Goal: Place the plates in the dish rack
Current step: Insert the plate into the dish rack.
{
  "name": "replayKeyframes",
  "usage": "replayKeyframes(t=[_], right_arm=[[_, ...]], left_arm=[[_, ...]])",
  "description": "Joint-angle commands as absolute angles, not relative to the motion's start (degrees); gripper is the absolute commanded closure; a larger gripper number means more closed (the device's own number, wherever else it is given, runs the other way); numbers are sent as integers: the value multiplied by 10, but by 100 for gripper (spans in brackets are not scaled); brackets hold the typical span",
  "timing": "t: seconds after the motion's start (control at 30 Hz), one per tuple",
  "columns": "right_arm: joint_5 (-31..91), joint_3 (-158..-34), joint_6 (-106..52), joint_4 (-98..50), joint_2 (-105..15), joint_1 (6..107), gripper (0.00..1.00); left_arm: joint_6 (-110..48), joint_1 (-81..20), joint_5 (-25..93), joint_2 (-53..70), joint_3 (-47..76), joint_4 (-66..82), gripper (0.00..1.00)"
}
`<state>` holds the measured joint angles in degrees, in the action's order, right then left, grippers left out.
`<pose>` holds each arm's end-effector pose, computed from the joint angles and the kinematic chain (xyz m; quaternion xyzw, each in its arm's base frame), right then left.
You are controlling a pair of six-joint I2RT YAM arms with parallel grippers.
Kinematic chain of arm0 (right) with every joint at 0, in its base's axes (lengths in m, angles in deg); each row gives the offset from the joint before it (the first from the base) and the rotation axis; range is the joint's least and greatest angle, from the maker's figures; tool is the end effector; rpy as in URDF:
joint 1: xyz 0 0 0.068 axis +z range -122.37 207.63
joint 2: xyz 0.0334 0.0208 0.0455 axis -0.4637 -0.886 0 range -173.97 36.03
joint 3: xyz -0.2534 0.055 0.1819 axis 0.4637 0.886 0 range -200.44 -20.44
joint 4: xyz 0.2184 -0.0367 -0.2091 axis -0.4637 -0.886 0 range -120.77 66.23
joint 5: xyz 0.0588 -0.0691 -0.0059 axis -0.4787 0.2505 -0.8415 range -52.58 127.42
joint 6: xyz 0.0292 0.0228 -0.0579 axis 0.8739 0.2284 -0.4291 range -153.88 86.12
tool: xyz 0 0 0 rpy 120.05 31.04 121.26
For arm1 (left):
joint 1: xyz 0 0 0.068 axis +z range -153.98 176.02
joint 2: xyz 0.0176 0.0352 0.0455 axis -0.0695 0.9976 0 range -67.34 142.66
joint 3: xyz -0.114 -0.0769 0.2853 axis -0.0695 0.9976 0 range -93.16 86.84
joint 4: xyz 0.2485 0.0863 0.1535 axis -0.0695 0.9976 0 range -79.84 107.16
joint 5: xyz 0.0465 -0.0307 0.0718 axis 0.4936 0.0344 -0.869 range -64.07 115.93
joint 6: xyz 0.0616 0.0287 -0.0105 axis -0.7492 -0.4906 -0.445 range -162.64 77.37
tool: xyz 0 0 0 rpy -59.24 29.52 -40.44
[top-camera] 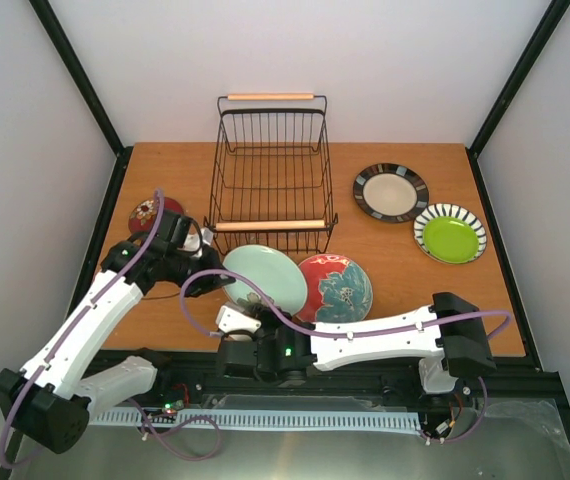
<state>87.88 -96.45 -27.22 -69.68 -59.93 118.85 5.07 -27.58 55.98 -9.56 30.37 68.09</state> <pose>0.0346 0.3913 0.2785 -0.5292 0.7144 -0.1312 0.4386 0.1809 -0.1092 0.3234 -0.1273 0.9250 -0.3524 0.0625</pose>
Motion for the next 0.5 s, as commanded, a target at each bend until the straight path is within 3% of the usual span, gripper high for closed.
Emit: replayKeyframes(t=[0.0,0.03,0.1,0.17,0.2,0.4,0.47], right_arm=[[877,-982,-189,-723,-585,1166,97],[872,-984,-189,-723,-580,1168,97],[866,-985,-187,-721,-568,1171,97],[855,-985,-186,-720,-556,1174,97],[849,-987,-183,-722,-549,1174,97],[816,-991,-178,-717,-502,1175,97],[798,-996,-177,-708,-484,1173,97]], left_arm=[[-3,-280,621,-112,243,648,99],[-4,-280,621,-112,239,646,97],[-4,-280,614,-114,227,642,76],[-3,-280,605,-119,214,637,66],[-2,-280,598,-122,209,635,53],[-3,-280,550,-130,165,622,35],[-5,-279,526,-127,140,627,22]])
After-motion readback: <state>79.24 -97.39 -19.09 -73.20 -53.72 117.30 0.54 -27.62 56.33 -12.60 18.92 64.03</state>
